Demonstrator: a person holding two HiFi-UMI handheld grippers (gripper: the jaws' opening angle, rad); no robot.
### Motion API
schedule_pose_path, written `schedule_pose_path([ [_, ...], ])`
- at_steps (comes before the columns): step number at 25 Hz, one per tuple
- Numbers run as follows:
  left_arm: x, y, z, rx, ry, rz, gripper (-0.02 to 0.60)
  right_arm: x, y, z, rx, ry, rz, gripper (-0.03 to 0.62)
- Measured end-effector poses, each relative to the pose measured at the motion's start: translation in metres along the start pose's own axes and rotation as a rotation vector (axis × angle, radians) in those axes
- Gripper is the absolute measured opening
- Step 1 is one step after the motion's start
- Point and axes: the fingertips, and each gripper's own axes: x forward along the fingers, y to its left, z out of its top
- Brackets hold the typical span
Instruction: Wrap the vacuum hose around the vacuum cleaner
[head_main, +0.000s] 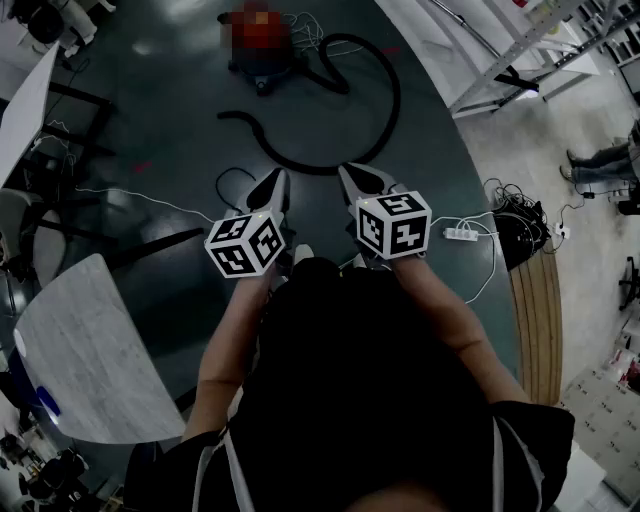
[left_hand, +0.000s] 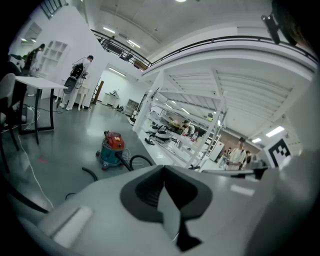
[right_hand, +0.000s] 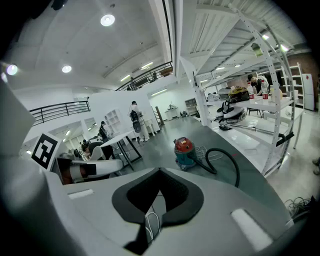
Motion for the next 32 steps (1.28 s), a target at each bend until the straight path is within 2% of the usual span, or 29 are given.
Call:
schedule_pose_path([
  [12, -0.004, -0.001, -0.004, -0.002, 0.012, -0.009, 0.009, -0.004, 0.002, -0.002, 0.032, -0.012, 0.0, -0.006],
  [23, -0.002, 0.003, -0.002, -0.004, 0.01, -0.013, 0.009, -0.002, 0.009, 0.002, 0.045, -0.046, 0.046, 0.0],
  [24, -0.001, 0.004, -0.002, -0.004, 0.011, -0.014, 0.009, -0.001, 0.012, 0.002, 0.044, -0.044, 0.065, 0.006],
  [26, 0.0, 0.005, -0.001, -0.003, 0.012, -0.017, 0.009, 0.001, 0.018, 0.0, 0.049, -0.036, 0.107, 0.109],
  [27, 0.001, 0.005, -0.001, -0.003, 0.013, -0.017, 0.009, 0.001, 0.02, 0.0, 0.048, -0.036, 0.117, 0.123],
  [28, 0.001, 0.005, -0.001, -0.003, 0.013, -0.017, 0.009, 0.001, 0.02, 0.0, 0.039, -0.039, 0.116, 0.111],
  [30, 0.002, 0.005, 0.0, -0.003, 0.014, -0.019, 0.009, 0.001, 0.02, 0.001, 0.009, -0.045, 0.105, 0.042],
  [32, 0.003, 0.006, 0.001, -0.004, 0.013, -0.02, 0.009, 0.002, 0.022, 0.001, -0.007, -0.047, 0.115, 0.036],
])
